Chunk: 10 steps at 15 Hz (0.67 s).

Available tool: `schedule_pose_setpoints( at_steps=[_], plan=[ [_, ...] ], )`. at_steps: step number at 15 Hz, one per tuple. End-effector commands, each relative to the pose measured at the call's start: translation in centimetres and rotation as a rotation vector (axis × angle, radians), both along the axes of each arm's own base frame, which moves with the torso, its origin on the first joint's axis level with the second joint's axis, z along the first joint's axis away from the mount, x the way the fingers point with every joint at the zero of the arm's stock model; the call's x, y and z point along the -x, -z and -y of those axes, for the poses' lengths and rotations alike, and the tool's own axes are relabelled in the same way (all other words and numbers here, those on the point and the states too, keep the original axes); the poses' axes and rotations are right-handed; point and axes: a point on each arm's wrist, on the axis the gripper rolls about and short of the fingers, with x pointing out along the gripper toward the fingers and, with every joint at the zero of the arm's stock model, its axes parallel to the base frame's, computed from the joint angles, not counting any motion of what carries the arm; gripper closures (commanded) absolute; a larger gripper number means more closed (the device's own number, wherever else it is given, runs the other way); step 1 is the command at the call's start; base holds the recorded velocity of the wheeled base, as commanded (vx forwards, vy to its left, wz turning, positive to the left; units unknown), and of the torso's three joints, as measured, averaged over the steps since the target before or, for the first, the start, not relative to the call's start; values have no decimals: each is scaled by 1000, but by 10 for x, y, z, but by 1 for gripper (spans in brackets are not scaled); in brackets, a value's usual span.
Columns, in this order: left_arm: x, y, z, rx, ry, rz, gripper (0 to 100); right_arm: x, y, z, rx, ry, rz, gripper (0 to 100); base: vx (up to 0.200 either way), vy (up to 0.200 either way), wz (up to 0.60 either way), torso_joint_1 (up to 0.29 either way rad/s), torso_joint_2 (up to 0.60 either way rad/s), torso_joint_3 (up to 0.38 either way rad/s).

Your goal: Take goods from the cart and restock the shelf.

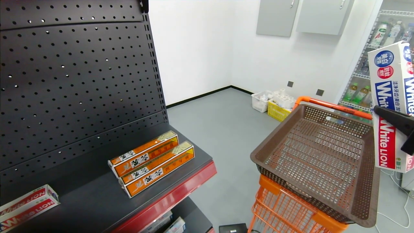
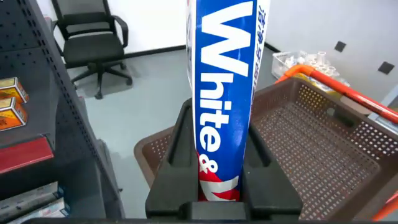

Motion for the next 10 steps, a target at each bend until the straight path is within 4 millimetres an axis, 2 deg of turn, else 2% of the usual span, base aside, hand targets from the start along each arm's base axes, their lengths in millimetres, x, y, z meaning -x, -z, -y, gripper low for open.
schedule_pose_setpoints(
  at_steps=[1,2,10],
  plan=[
    [0,0,0,0,0,0,0,0,1,0,0,-4,-3,100,0,0,0,0,0,0],
    [0,0,0,0,0,0,0,0,2,-1,1,-7,-6,100,0,0,0,0,0,0],
    [0,0,0,0,0,0,0,0,6,-3,4,-27,-22,100,0,0,600,2,1,4]
  ],
)
